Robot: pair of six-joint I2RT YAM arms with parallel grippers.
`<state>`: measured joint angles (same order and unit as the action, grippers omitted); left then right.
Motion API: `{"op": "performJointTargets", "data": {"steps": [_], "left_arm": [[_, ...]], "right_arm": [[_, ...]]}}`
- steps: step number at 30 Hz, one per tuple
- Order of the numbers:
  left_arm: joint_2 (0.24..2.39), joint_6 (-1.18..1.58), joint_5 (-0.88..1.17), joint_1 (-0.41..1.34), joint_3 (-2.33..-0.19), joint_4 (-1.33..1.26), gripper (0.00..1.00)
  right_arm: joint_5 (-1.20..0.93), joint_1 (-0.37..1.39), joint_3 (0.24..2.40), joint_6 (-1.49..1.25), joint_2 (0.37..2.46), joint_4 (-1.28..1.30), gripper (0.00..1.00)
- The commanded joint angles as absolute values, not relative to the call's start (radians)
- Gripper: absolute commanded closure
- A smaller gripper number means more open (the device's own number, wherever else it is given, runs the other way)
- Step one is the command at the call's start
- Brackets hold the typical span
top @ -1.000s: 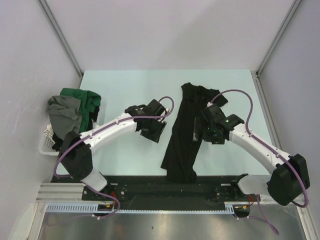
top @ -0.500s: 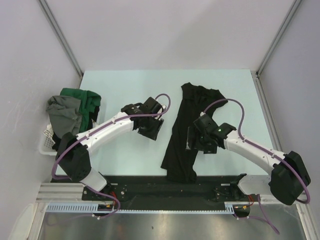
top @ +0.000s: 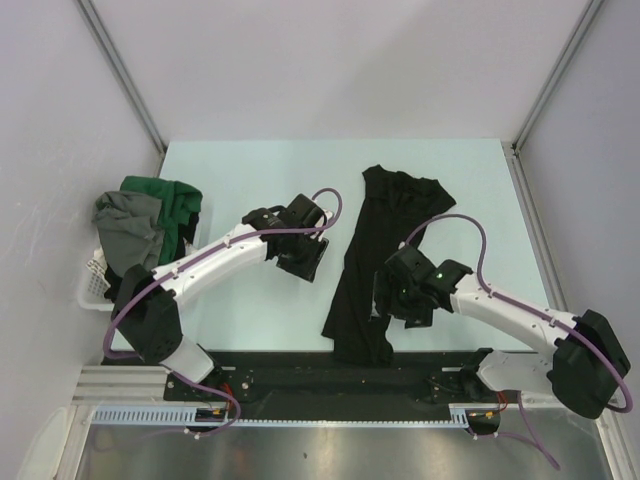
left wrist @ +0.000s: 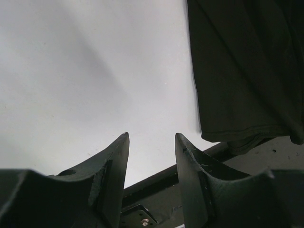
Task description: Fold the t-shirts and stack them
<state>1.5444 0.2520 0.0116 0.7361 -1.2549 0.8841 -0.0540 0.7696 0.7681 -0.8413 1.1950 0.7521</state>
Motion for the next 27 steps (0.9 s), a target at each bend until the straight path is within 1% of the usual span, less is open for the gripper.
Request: {"op": "performJointTargets", "data": {"steps": [1, 9, 16, 22, 27], "left_arm": [[1.525, 0.229, 0.032, 0.732, -1.27, 0.871, 0.51], [1.519, 0.23, 0.044, 0.732, -1.258, 0.868, 0.52], [1.525, 0.227, 0.049, 0.732, -1.261, 0.868, 0.52], [1.519, 0.224, 0.044, 0.732, -1.264, 0.879, 0.52], [1.519, 0.222, 0.044, 0.73, -1.259, 0.882, 0.52]], "right_arm": [[-0.075, 0.825, 0.741, -0.903, 1.155, 0.785, 0.02], [-0.097, 0.87, 0.675, -0.953, 1.137, 0.77, 0.05], [-0.117, 0.884, 0.646, -0.957, 1.163, 0.716, 0.08], [-0.141, 0.893, 0.638, -0.953, 1.204, 0.66, 0.13], [-0.163, 0.896, 0.638, -0.939, 1.232, 0.634, 0.21]]}}
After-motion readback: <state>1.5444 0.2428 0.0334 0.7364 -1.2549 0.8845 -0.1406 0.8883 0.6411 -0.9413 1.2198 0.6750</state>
